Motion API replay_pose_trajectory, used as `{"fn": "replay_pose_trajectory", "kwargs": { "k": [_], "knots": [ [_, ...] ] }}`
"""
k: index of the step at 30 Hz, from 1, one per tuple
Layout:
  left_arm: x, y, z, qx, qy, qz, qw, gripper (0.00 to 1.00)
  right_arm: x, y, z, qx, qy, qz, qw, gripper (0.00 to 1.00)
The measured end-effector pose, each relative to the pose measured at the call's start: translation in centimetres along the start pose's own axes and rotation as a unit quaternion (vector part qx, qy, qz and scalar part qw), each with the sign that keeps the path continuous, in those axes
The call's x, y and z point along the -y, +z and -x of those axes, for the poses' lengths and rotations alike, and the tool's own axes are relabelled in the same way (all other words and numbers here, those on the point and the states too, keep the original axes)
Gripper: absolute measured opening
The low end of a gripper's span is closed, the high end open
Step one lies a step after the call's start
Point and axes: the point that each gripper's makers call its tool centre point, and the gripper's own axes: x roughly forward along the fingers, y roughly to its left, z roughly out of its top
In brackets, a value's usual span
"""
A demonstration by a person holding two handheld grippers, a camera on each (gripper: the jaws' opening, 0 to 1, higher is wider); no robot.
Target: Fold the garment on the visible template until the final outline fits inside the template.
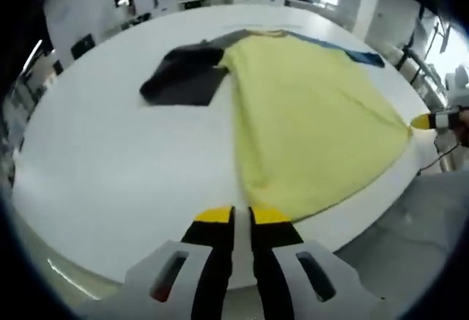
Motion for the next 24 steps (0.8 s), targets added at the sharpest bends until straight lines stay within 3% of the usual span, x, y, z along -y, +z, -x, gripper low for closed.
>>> {"fn": "replay_pose_trajectory", "kwargs": {
  "k": [13,18,20,24],
  "knots": [
    [1.6,0.5,0.2,0.010,-0.009,-0.001,0.9999,0.04,1.9,3.0,0.7,0.034,-0.011,0.003,0.9994,0.33],
    [1.4,1.5,0.4,0.022,-0.013,-0.003,0.9997,0.06,4.3,5.6,1.5,0.054,-0.031,0.025,0.9977,0.35],
    [1.5,1.9,0.6,0.023,-0.016,-0.017,0.9995,0.11,5.2,6.8,1.9,0.063,-0.037,0.030,0.9969,0.37],
    [1.3,3.0,1.1,0.031,-0.019,-0.031,0.9989,0.31,6.9,9.1,2.3,0.076,-0.034,0.026,0.9962,0.42]
  ]
}}
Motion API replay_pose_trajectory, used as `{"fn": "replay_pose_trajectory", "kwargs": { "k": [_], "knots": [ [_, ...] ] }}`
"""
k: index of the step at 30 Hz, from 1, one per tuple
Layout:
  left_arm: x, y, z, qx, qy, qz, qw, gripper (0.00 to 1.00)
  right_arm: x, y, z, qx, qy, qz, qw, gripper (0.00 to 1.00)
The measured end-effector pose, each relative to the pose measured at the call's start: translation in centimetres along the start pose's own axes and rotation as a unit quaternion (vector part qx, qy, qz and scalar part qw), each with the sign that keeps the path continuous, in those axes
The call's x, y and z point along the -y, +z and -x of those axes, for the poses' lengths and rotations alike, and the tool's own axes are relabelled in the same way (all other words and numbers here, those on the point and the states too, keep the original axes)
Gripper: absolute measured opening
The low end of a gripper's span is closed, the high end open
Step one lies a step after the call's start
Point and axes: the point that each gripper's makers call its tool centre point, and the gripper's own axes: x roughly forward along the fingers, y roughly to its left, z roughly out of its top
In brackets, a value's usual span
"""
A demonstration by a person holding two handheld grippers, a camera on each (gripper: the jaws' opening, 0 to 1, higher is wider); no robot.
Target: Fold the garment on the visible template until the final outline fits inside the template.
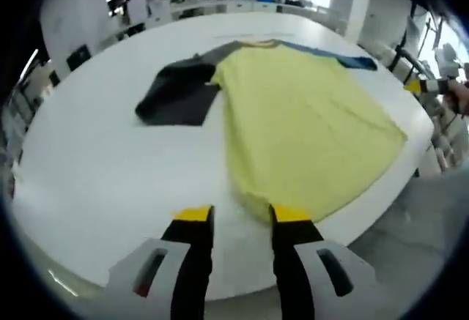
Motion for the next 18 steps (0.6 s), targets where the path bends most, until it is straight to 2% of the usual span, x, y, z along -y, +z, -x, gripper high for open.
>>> {"fn": "replay_pose_trajectory", "kwargs": {
  "k": [3,6,8,10,12,15,18],
  "knots": [
    [1.0,1.6,0.7,0.025,-0.029,0.015,0.9991,0.40,1.3,1.5,-0.4,0.017,0.006,-0.002,0.9998,0.51],
    [1.5,2.4,1.3,0.037,-0.035,0.008,0.9987,0.46,1.7,2.5,-0.5,0.025,0.017,-0.003,0.9996,0.57],
    [1.9,3.0,1.6,0.043,-0.038,0.002,0.9983,0.50,2.8,3.3,-1.1,0.029,0.021,-0.001,0.9994,0.60],
    [2.4,3.9,1.9,0.062,-0.047,0.000,0.9970,0.54,3.8,3.8,-1.5,0.033,0.018,0.010,0.9992,0.62],
    [2.4,4.4,2.0,0.072,-0.052,-0.005,0.9960,0.59,5.1,4.5,-2.0,0.038,0.008,0.033,0.9987,0.63],
    [1.9,4.9,1.9,0.087,-0.054,-0.013,0.9947,0.65,6.3,5.3,-2.5,0.044,0.004,0.039,0.9982,0.61],
    [2.4,5.6,2.0,0.100,-0.058,-0.014,0.9932,0.72,7.8,6.5,-2.9,0.058,-0.010,0.038,0.9976,0.55]
  ]
}}
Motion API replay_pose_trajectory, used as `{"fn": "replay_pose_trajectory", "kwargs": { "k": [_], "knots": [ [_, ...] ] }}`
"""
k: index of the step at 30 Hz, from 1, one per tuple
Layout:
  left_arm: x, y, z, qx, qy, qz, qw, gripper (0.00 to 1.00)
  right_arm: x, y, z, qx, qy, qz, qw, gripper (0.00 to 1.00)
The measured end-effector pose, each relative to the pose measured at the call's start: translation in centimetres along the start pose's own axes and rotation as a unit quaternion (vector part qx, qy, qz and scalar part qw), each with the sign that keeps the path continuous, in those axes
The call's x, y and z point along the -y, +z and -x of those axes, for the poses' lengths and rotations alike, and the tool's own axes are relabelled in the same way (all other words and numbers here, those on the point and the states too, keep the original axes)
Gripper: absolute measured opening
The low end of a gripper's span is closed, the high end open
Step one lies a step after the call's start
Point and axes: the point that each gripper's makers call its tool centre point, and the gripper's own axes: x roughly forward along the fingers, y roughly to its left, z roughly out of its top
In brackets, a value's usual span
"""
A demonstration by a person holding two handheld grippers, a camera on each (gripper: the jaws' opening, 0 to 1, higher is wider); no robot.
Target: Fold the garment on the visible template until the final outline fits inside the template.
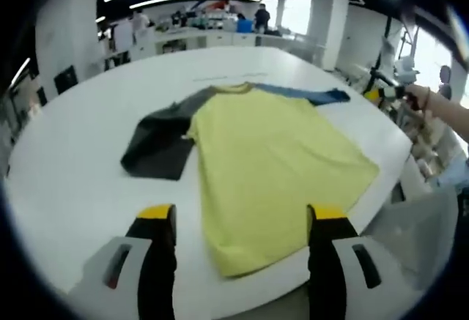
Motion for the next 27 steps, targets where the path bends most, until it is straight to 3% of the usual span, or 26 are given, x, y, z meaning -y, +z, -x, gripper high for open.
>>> {"fn": "replay_pose_trajectory", "kwargs": {
  "k": [8,18,22,25,27],
  "knots": [
    [0.6,1.0,-0.1,0.024,0.001,-0.001,0.9997,0.80,2.1,1.2,-1.8,0.005,-0.018,0.033,0.9993,0.46],
    [1.4,0.8,-0.7,0.028,-0.004,0.012,0.9995,0.87,5.2,1.9,-5.5,-0.004,-0.055,0.121,0.9911,0.30],
    [1.2,1.0,-0.6,0.032,0.001,0.010,0.9995,0.86,6.6,1.4,-6.8,-0.014,-0.061,0.108,0.9922,0.26],
    [1.0,1.6,-0.3,0.053,0.007,0.017,0.9984,0.84,7.4,0.8,-7.6,-0.029,-0.072,0.129,0.9886,0.23],
    [0.9,1.8,-0.1,0.061,0.011,0.019,0.9979,0.84,7.5,1.2,-7.9,-0.028,-0.075,0.119,0.9897,0.23]
  ]
}}
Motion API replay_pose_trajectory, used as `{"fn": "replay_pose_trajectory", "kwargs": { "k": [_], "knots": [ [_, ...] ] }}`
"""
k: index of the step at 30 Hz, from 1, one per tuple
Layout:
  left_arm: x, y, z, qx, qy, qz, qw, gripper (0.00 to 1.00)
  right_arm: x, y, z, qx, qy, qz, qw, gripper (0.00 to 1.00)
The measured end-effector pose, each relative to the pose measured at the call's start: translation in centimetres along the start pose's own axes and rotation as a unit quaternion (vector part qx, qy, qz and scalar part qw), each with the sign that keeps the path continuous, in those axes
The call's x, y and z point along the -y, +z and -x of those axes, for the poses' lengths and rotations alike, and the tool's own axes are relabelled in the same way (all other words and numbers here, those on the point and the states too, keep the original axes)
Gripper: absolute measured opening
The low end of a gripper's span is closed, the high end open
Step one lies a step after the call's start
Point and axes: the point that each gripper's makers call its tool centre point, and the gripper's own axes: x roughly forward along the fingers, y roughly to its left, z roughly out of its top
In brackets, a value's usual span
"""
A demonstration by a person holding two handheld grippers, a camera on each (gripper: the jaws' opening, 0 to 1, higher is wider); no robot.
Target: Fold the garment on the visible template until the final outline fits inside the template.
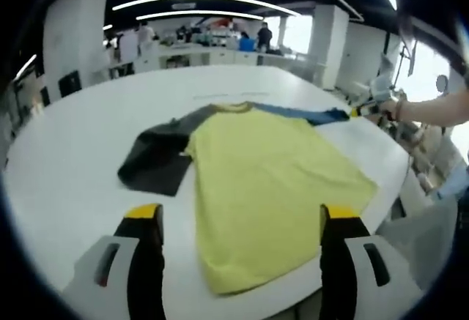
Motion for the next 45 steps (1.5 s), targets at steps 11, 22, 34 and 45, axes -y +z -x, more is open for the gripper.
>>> {"fn": "replay_pose_trajectory", "kwargs": {
  "k": [11,22,34,45],
  "knots": [
    [-0.1,-0.8,0.2,-0.017,0.011,0.003,0.9998,0.79,1.8,-2.2,-1.7,-0.029,-0.034,-0.025,0.9987,0.09],
    [-0.6,-1.2,1.2,-0.017,0.022,0.011,0.9996,0.76,2.4,-1.8,-1.1,-0.012,-0.036,-0.043,0.9984,0.00],
    [-1.2,-2.3,1.2,-0.039,0.034,0.013,0.9986,0.75,0.5,-0.6,4.0,-0.036,0.006,-0.042,0.9984,0.00],
    [-0.9,-2.8,0.8,-0.047,0.028,0.017,0.9984,0.74,2.0,4.3,3.2,-0.037,0.005,0.001,0.9993,0.00]
  ]
}}
